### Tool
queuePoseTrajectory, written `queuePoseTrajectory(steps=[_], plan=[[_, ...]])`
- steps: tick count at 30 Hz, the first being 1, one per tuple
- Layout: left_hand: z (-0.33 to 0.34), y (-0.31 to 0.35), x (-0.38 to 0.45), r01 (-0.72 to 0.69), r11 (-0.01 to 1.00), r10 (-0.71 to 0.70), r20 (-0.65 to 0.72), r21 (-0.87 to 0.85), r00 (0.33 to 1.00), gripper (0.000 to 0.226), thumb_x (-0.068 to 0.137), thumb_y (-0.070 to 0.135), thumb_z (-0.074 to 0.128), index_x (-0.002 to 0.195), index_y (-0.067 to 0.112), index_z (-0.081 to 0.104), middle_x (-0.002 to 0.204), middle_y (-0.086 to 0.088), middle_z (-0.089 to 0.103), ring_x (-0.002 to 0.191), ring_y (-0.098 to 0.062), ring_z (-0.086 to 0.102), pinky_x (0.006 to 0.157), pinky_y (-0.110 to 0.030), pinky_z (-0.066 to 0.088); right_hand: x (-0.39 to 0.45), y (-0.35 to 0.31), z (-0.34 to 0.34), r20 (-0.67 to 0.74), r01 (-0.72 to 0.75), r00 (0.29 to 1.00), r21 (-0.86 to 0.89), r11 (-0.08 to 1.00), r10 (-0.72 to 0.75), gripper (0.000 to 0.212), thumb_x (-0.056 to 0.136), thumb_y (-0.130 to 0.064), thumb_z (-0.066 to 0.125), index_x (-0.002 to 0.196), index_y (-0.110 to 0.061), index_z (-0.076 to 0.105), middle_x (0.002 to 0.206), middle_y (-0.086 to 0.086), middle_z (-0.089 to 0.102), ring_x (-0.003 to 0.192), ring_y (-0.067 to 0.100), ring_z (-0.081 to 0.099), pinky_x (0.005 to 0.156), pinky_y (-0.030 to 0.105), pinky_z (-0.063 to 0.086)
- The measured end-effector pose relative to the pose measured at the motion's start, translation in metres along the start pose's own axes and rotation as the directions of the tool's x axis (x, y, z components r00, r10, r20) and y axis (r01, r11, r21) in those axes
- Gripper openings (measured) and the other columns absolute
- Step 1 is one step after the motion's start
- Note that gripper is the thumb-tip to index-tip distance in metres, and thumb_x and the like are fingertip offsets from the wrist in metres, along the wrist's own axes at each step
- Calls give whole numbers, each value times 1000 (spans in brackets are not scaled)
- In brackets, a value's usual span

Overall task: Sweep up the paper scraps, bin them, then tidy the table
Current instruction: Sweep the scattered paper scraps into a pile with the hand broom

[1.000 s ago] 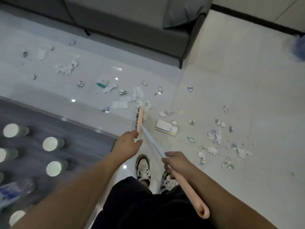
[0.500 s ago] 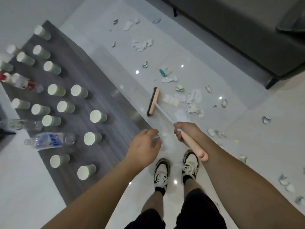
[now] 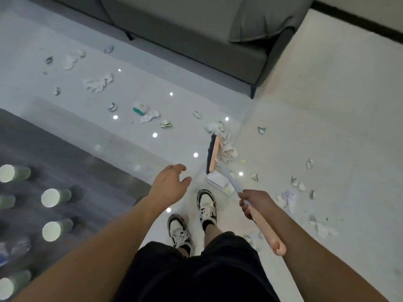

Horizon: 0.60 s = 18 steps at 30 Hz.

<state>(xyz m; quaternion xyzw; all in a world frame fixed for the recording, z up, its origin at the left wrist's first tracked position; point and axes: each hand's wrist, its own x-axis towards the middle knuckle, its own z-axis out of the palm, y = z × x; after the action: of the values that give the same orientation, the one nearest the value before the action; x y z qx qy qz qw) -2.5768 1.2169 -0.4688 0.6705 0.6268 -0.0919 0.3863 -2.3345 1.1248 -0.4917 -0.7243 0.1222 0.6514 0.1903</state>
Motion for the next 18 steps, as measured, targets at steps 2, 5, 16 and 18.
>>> queuePoseTrajectory(steps=[2,5,16,18], plan=[[1,6,4,-14,1000,13,36,23,999,45,93,42,55,132,20,53,124,-2,57,103,-19,58,83,-26,40,-9,8,6,-11,2,1000,-5,1000,-2,5,90,1,61,91,-4,63,54,8,48,35,13,39,35,16,35],[-5,17,11,-50,997,48,38,66,998,46,91,44,54,131,21,53,123,-1,58,105,-19,56,82,-26,37,-26,10,17,-21,34,999,3,999,-34,7,88,4,60,82,2,59,46,9,47,31,15,39,35,18,35],[-97,-20,26,30,998,-39,-150,-62,988,48,91,45,55,132,22,52,126,-2,57,110,-19,55,83,-26,39,-69,-71,109,151,203,972,-158,966,-179,16,87,4,63,80,-8,57,51,9,46,29,15,38,36,15,32],[-120,-41,34,69,992,-88,-183,-107,979,48,91,45,55,133,21,52,127,-2,56,110,-19,55,82,-26,38,-73,-94,144,171,242,963,-226,944,-206,11,87,3,63,83,-7,60,48,8,47,29,15,38,37,14,33]])
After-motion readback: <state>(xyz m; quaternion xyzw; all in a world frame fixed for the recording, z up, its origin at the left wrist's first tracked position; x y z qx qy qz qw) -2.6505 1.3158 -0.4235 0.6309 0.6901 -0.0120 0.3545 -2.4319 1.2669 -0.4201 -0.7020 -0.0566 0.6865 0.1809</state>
